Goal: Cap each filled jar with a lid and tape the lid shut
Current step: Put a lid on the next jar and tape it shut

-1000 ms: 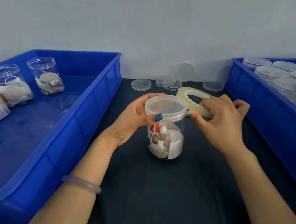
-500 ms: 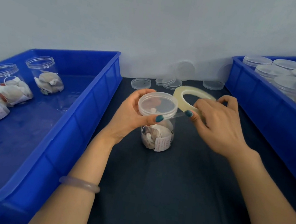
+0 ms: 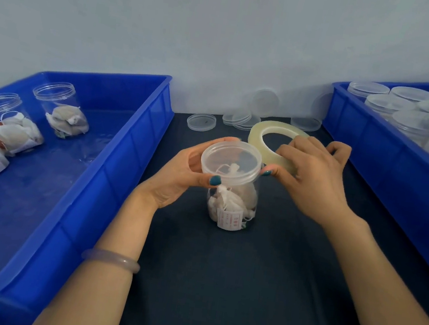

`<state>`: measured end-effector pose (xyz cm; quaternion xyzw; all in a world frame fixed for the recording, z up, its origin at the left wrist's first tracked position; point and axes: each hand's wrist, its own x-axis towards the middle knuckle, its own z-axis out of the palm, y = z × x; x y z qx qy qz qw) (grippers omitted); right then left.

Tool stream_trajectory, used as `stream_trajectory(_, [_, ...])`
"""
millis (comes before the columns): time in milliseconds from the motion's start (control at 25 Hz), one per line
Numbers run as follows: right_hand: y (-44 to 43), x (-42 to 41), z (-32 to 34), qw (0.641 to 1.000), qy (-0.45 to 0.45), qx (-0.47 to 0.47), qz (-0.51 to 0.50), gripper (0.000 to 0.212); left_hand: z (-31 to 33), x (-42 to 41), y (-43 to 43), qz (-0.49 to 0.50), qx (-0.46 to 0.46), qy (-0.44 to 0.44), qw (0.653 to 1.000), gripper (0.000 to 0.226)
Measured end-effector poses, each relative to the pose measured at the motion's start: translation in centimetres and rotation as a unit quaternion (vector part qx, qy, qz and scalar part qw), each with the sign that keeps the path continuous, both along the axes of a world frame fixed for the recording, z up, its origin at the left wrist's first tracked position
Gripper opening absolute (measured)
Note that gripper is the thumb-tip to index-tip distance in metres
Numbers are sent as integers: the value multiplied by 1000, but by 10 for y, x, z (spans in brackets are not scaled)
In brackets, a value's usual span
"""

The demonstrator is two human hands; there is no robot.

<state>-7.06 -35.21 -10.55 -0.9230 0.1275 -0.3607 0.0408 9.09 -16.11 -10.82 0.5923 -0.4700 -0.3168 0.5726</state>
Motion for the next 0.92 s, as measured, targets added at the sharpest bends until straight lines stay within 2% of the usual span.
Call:
stream_trajectory(160, [0,-3,0,999,41,20,31,51,12,-6,5,17,31,-50,998,101])
stream_trajectory(240, [4,-4,1,999,44,11,12,45,28,-14,7,43,51,-129,989,96])
stream_trajectory(280, [7,-4,2,999,43,2,0,43,36,-22,5,70,82,-203,973,94])
stream_trajectory(320, [11,-3,3,999,42,-7,-9,43,44,-31,-1,113,131,-296,940,94])
stream_trajectory(400, [17,-3,4,999,40,-25,-21,40,51,-50,-19,214,243,-480,816,104])
stream_trajectory(440, [18,-3,6,998,41,-34,-23,36,52,-57,-27,239,271,-530,768,105])
stream_trajectory(480, [18,-4,7,998,47,-41,-24,32,51,-62,-34,245,275,-545,753,102])
stream_trajectory(720, [12,-7,9,996,73,-48,21,36,46,-45,-29,223,209,-507,806,67])
stream_trajectory(840, [19,-2,6,996,62,-48,31,38,46,-37,-20,213,195,-465,837,62])
stream_trajectory(920, [20,-2,5,996,54,-69,11,38,42,-36,-18,236,193,-447,841,65])
